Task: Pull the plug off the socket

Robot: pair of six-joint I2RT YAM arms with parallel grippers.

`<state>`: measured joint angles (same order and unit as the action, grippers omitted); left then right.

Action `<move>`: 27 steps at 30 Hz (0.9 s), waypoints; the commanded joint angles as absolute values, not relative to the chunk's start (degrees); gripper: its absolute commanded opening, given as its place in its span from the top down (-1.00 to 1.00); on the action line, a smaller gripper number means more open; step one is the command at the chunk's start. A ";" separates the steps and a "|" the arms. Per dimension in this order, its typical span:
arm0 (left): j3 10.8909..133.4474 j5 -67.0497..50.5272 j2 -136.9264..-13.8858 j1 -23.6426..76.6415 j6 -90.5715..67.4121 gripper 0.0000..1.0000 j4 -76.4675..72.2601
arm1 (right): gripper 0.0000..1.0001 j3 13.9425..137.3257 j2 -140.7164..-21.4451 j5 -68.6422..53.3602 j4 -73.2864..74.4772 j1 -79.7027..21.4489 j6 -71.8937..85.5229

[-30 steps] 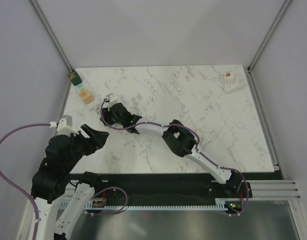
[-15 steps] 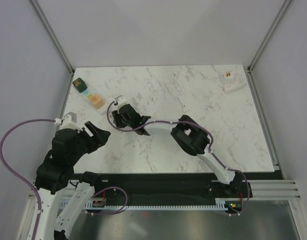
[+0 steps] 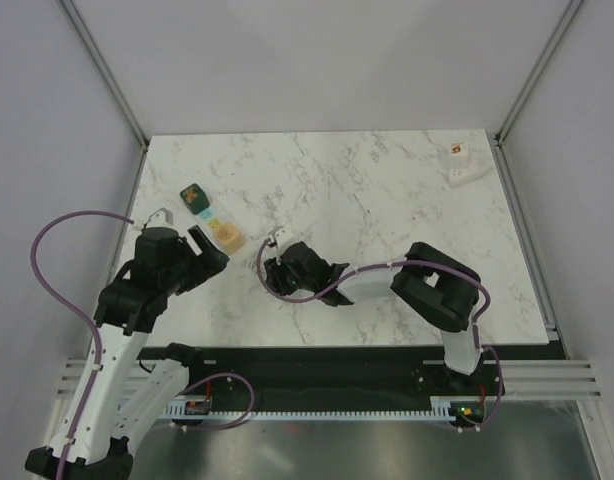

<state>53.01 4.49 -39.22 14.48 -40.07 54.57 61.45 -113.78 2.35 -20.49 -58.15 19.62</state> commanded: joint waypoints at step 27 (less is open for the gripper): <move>53.44 10.19 -67.41 14.24 -37.26 -0.83 46.07 | -0.59 47.90 -101.86 8.26 -38.50 -68.64 14.33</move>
<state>50.76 7.66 -66.39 14.48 -39.31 50.09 47.99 -102.17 6.94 -33.71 -68.62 15.16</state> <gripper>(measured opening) 0.913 0.792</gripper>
